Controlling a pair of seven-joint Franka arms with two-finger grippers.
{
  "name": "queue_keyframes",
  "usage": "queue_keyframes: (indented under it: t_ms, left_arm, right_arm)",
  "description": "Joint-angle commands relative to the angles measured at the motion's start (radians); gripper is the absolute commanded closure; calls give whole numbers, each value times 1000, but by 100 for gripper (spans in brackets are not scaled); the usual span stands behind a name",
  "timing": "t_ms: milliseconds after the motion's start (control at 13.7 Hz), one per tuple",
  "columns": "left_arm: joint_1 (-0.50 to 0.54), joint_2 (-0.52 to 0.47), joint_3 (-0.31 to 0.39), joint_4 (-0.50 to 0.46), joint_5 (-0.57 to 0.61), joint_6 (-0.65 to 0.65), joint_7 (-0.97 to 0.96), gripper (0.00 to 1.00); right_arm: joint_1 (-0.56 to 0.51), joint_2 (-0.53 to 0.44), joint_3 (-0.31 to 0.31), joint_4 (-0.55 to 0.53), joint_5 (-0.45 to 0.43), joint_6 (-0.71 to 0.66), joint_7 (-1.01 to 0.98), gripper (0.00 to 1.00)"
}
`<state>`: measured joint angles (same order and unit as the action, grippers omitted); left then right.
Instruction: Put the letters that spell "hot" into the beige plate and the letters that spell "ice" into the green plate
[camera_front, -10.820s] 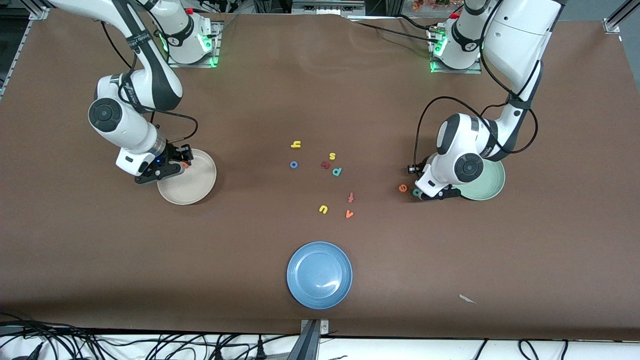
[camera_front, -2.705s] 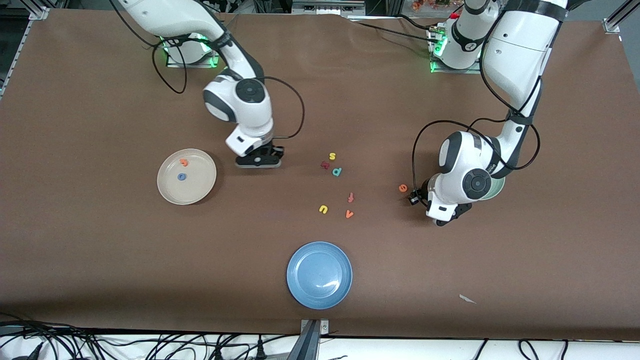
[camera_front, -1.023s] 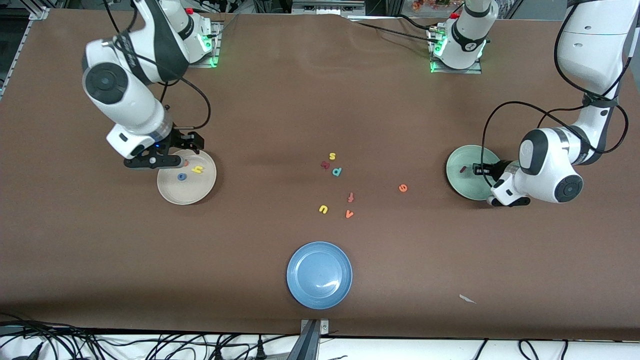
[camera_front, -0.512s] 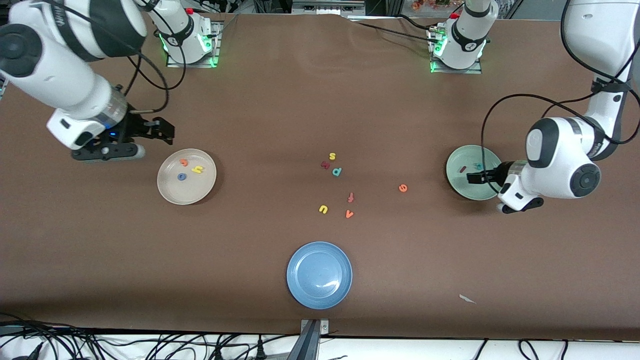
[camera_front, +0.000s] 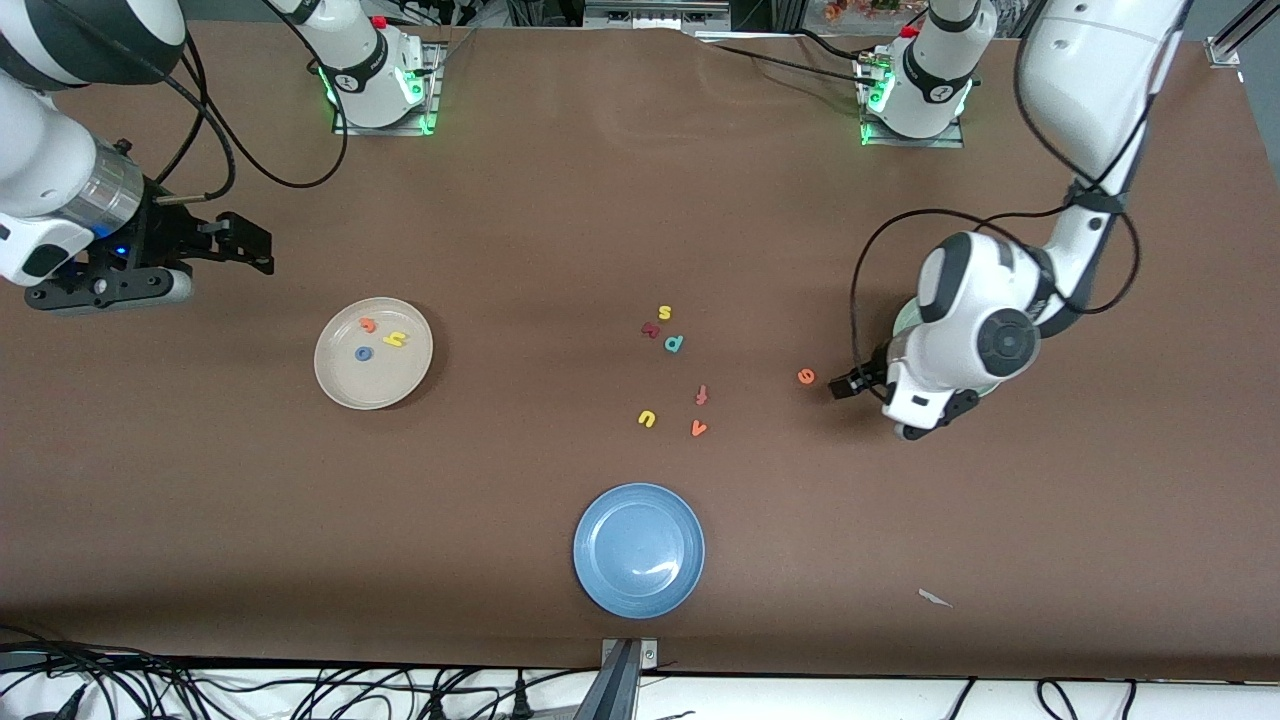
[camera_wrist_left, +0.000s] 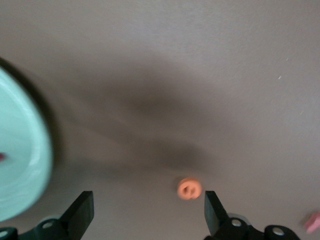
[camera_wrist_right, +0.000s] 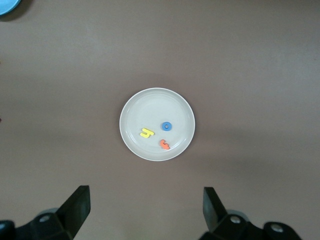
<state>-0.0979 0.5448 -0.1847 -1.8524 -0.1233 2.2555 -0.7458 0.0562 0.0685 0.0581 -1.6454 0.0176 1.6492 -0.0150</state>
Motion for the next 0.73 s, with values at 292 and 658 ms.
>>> queue_keyframes:
  t_ms: [292,658]
  left_arm:
    - [-95,98,10,16,-3,110,-196,12]
    - [-111,109,13,7,1,107,-204,36]
  right_arm:
    - [19,-6,-18,16,19,-23,-20,0]
    - [8,-65,-33,13,9,-63,-17,0]
